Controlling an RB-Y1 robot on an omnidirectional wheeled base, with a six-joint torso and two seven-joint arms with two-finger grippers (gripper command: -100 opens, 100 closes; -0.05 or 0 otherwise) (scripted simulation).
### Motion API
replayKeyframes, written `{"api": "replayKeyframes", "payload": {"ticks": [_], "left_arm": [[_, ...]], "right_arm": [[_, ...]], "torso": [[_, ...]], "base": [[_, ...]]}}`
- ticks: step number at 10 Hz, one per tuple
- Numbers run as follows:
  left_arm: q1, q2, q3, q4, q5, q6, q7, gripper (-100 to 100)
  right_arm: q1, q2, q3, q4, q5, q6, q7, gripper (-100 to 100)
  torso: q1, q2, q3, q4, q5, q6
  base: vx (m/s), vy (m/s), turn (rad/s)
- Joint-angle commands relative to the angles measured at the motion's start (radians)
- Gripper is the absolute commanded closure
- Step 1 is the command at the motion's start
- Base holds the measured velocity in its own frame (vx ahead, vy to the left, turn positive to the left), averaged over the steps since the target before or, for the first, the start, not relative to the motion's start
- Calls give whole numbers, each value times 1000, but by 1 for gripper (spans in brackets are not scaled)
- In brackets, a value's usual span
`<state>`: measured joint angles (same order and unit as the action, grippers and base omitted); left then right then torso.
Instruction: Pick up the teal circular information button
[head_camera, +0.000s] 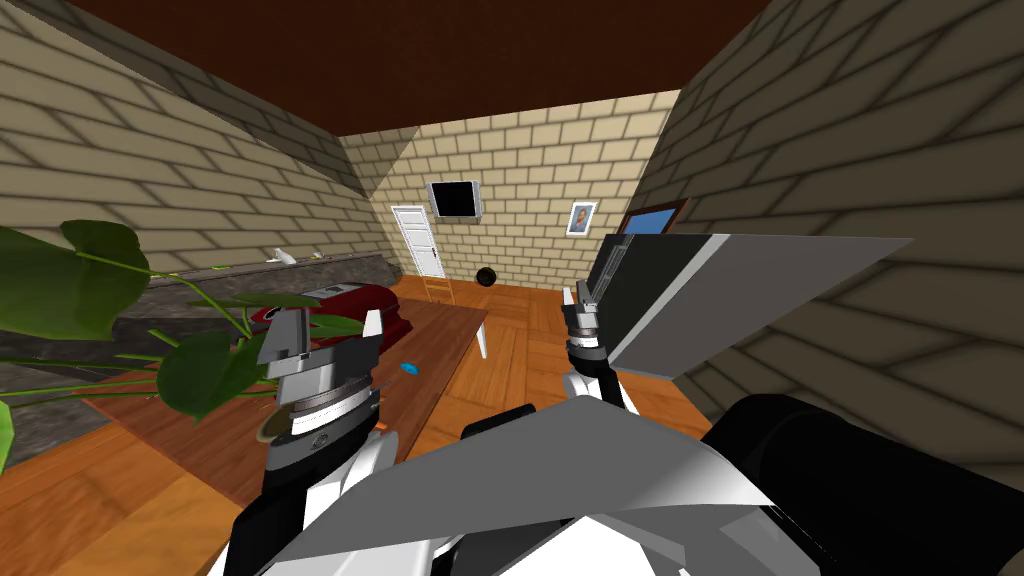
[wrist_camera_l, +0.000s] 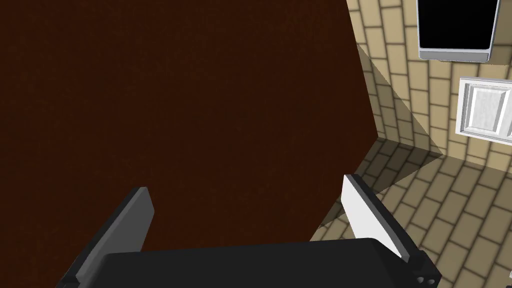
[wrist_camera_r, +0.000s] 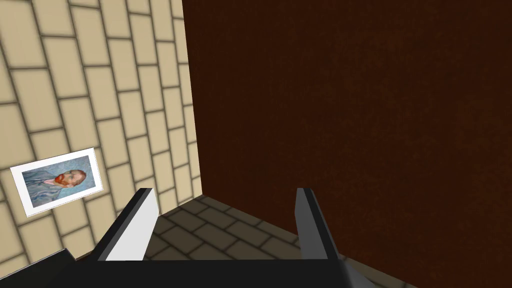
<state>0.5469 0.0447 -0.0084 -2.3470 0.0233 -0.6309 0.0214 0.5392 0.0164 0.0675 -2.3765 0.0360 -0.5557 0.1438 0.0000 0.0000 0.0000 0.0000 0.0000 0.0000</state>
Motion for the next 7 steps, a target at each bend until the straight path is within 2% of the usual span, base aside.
{"api": "replayKeyframes", "payload": {"ticks": [1,4,7], "left_arm": [[16,32,10,7,7,29,-4,-100],[57,69,35,25,22,99,-12,-100],[119,100,71,51,42,186,-23,-100]], "right_arm": [[0,0,0,0,0,0,0,0],[0,0,0,0,0,0,0,0],[0,0,0,0,0,0,0,0]], "torso": [[0,0,0,0,0,0],[-2,-4,-2,-1,0,0],[-3,-6,-3,-1,-1,0]], "base": [[30,-16,-69],[63,-34,-76],[91,-46,-107]]}}
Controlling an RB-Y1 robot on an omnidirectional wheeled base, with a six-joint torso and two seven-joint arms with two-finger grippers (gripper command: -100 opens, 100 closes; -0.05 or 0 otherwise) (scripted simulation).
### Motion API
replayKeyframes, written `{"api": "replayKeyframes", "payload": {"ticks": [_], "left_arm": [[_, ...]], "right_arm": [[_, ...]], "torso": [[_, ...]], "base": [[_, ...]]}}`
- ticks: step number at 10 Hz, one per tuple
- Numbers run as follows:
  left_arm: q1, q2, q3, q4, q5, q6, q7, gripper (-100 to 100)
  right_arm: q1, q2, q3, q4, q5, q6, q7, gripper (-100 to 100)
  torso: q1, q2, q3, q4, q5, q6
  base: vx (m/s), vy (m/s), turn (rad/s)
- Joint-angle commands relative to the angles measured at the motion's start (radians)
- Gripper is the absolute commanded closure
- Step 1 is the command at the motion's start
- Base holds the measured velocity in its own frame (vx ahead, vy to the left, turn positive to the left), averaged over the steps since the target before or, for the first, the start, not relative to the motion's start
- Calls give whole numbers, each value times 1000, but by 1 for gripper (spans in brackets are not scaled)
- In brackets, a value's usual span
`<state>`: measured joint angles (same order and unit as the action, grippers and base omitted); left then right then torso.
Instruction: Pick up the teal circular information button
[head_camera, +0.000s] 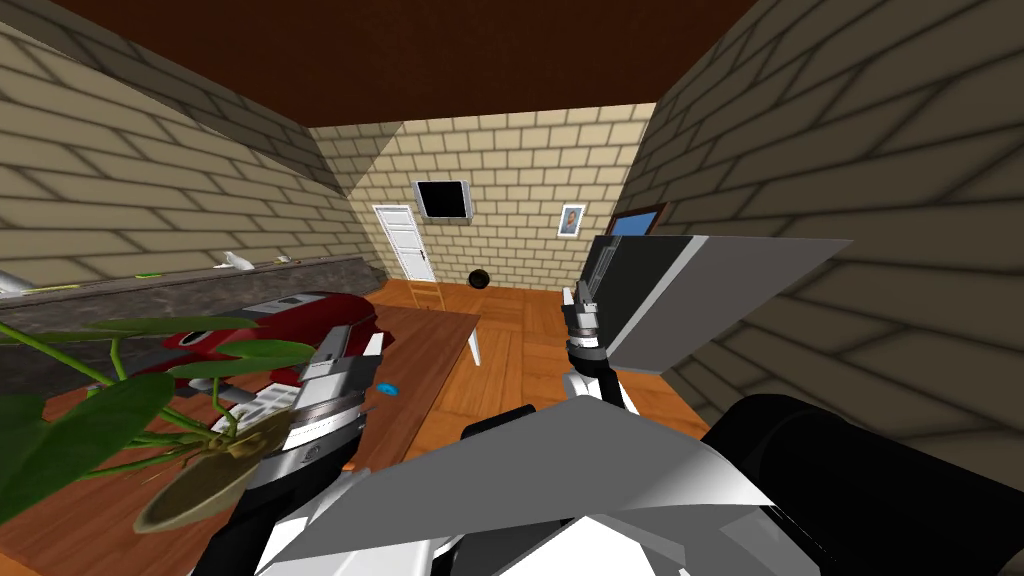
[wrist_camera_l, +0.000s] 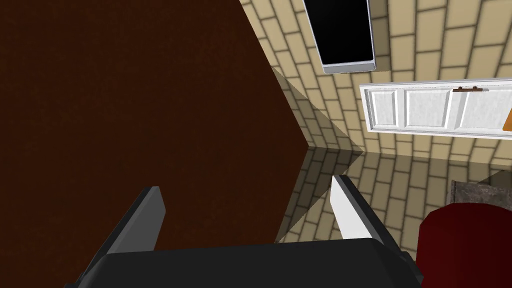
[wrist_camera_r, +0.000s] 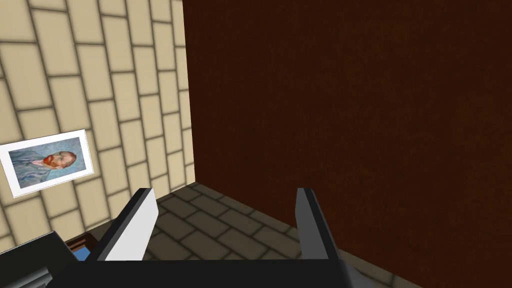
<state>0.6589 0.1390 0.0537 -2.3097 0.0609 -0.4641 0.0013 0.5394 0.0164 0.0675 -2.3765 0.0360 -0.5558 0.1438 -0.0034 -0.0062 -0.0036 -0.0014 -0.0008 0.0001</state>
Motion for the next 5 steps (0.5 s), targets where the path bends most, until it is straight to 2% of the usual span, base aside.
{"api": "replayKeyframes", "payload": {"ticks": [1,2,3,5], "left_arm": [[7,6,9,14,4,33,-3,-100],[30,16,23,23,12,64,-7,-100],[30,16,23,23,12,72,-7,-100],[81,35,53,44,29,142,-17,-100]], "right_arm": [[0,0,0,0,0,0,0,0],[0,0,0,0,0,0,0,0],[0,0,0,0,0,0,0,0],[0,0,0,0,0,0,0,0]], "torso": [[0,0,0,0,0,0],[1,1,0,0,0,0],[2,1,1,0,0,0],[1,2,1,0,0,0]], "base": [[74,-31,-27],[77,-27,-79],[57,-16,-41],[80,-38,-125]]}}
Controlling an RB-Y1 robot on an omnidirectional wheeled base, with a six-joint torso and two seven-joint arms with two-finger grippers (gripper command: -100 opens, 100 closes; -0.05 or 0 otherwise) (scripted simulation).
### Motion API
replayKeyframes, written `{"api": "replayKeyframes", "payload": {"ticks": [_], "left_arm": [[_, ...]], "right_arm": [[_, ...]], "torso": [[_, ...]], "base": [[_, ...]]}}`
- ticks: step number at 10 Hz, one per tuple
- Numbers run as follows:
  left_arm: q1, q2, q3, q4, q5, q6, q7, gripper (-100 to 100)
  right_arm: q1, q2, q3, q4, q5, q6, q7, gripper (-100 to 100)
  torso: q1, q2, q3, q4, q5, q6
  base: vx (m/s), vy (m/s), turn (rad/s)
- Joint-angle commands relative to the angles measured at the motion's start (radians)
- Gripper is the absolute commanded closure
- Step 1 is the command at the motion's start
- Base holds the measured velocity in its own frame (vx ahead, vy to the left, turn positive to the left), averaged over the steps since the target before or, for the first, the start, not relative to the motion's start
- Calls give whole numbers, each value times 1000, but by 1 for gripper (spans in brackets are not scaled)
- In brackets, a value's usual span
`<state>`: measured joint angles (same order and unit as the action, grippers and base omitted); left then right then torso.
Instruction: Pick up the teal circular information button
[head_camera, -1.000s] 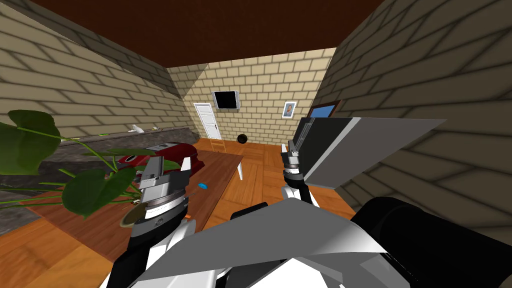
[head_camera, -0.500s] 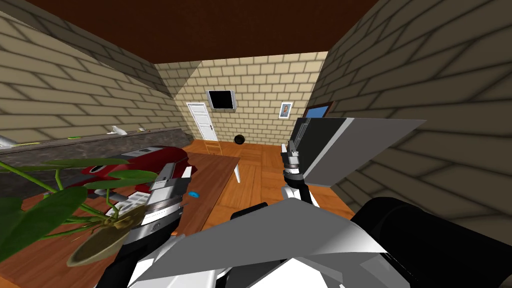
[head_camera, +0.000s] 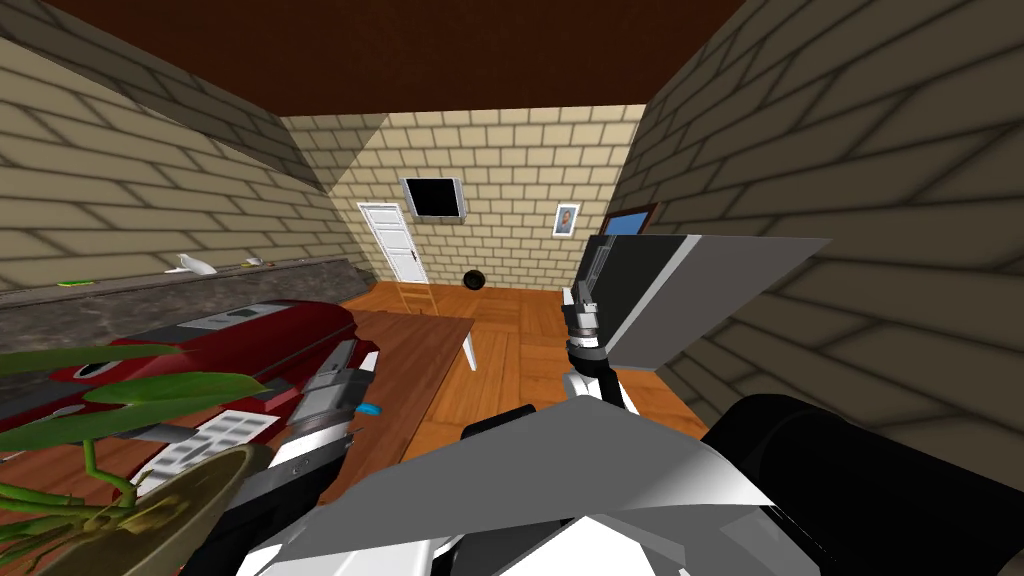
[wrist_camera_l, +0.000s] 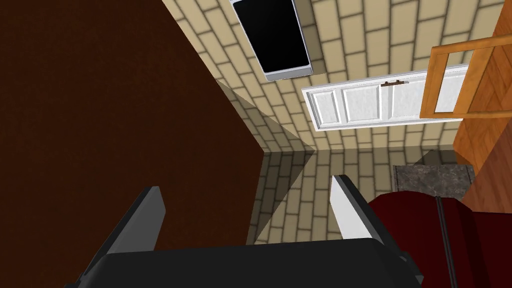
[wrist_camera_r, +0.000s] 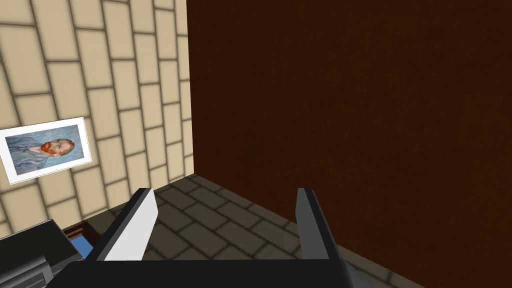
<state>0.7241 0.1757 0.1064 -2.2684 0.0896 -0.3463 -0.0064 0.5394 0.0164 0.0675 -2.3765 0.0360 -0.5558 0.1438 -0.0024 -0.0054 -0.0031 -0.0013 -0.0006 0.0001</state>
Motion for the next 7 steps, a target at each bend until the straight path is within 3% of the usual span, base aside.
{"api": "replayKeyframes", "payload": {"ticks": [1,4,7], "left_arm": [[16,-2,0,2,0,38,-9,-100],[70,16,31,25,19,125,-20,-100],[97,24,46,37,30,177,-26,-100]], "right_arm": [[0,0,0,0,0,0,0,0],[0,0,0,0,0,0,0,0],[0,0,0,0,0,0,0,0]], "torso": [[0,0,0,0,0,0],[1,1,0,0,0,0],[0,1,0,0,0,0]], "base": [[72,-18,-26],[82,-25,-73],[62,-25,-63]]}}
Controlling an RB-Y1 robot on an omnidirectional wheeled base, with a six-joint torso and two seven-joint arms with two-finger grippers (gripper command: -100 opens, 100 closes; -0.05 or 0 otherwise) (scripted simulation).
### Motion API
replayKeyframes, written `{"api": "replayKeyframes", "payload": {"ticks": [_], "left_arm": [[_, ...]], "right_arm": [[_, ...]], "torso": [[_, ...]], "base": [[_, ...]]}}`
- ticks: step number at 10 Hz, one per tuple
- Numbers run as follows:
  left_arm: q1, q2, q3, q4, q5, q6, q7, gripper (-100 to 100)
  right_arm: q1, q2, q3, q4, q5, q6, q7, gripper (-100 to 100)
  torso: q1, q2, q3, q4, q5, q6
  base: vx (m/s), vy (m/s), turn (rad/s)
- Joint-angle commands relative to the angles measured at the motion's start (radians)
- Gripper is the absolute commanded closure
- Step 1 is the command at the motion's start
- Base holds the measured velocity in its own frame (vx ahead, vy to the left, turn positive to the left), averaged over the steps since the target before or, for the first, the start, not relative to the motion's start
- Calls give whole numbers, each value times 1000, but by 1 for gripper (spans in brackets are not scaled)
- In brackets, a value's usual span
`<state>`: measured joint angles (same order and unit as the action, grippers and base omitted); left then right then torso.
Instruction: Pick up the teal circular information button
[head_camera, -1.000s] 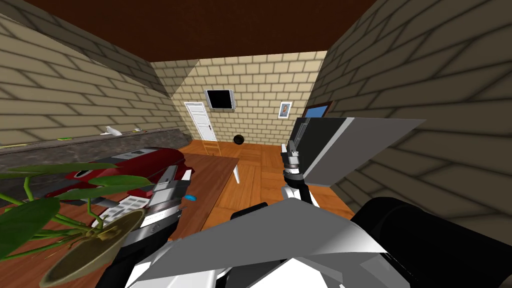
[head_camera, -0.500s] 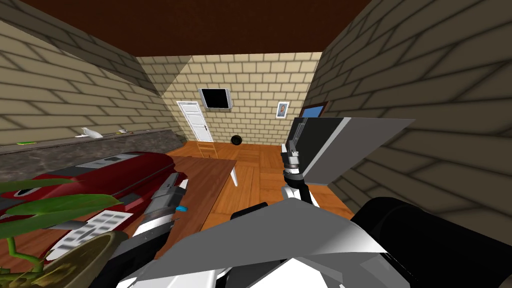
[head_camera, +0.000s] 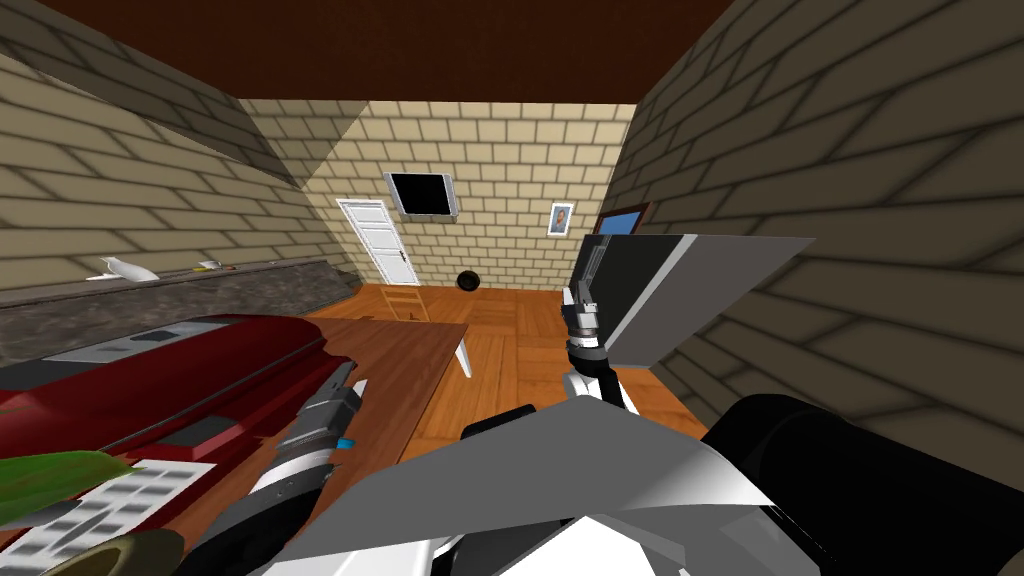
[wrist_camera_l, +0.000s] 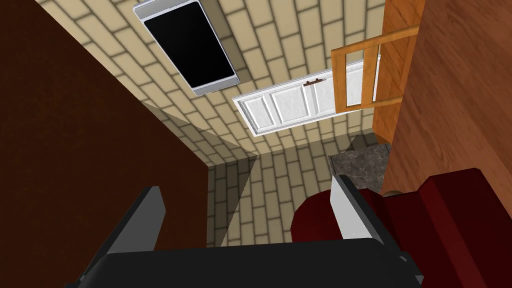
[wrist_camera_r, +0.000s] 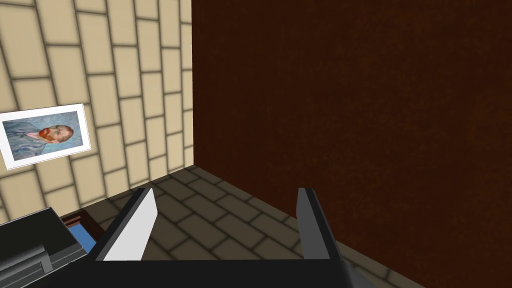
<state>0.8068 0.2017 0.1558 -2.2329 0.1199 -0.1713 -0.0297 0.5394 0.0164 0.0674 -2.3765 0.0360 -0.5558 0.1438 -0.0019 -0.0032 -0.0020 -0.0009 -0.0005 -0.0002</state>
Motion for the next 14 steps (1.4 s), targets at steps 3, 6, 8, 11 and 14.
{"api": "replayKeyframes", "payload": {"ticks": [3,6,8,11,14], "left_arm": [[69,16,26,28,24,82,-16,-100],[95,25,40,41,38,153,-23,-100],[121,36,54,55,53,206,-31,-100],[145,47,66,68,68,259,-40,-100],[190,74,89,96,103,342,-57,-100]], "right_arm": [[0,0,0,0,0,0,0,0],[0,0,0,0,0,0,0,0],[0,0,0,0,0,0,0,0],[0,0,0,0,0,0,0,0],[0,0,0,0,0,0,0,0]], "torso": [[0,0,0,0,0,0],[1,-1,0,0,0,0],[0,-1,0,0,0,0],[1,0,0,0,0,0],[1,1,1,0,0,0]], "base": [[64,-24,-74],[63,-14,-66],[70,-15,-69],[42,-7,-50],[49,2,-81]]}}
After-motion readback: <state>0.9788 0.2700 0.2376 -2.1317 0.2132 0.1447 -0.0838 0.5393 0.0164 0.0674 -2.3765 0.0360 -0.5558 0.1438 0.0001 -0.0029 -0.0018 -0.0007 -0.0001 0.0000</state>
